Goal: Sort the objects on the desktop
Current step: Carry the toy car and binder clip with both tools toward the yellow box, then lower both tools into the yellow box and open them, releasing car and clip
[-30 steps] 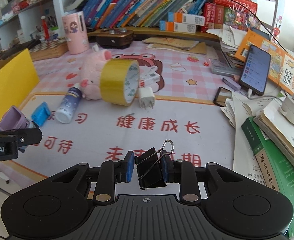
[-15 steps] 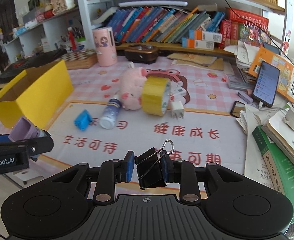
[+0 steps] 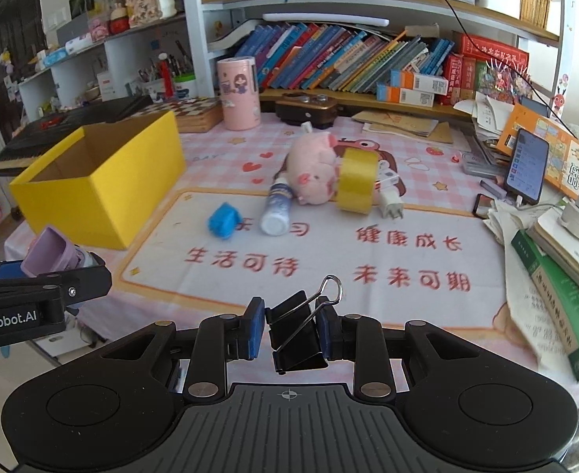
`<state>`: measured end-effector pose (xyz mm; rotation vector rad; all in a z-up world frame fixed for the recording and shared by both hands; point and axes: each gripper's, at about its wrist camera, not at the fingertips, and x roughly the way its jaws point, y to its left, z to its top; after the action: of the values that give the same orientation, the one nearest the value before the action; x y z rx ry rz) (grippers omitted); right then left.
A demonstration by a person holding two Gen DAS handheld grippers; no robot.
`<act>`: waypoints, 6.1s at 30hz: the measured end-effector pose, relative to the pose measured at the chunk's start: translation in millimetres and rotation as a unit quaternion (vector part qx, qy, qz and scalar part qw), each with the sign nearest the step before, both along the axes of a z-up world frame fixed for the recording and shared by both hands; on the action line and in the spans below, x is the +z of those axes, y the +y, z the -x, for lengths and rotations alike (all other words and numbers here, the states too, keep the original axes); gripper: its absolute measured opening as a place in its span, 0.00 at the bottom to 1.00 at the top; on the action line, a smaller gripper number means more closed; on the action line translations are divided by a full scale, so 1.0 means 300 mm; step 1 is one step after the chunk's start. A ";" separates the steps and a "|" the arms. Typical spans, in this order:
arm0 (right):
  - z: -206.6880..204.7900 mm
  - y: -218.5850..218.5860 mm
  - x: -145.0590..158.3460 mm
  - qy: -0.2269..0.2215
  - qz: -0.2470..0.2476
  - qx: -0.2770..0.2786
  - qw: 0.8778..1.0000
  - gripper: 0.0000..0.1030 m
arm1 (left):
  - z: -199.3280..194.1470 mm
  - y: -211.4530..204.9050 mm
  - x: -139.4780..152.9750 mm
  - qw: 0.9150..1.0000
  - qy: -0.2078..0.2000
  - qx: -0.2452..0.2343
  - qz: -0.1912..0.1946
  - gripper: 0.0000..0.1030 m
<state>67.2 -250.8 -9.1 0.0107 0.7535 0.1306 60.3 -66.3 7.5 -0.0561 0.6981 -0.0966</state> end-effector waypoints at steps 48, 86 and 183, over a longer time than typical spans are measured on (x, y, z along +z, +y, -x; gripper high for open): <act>0.254 0.654 -0.009 0.008 0.004 0.057 0.998 0.27 | 0.258 0.611 -0.030 0.999 0.013 0.031 0.020 0.60; 0.192 0.756 -0.011 0.010 0.005 0.092 0.996 0.27 | 0.225 0.688 -0.039 0.998 0.019 0.053 0.024 0.60; -0.949 0.912 -0.037 0.028 0.191 0.422 0.886 0.35 | -0.903 0.693 0.050 0.991 0.058 0.108 -0.061 0.87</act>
<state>352.0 22.8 -20.1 -0.7028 0.7890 0.8141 331.1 141.7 22.5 -0.0199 0.8093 0.1575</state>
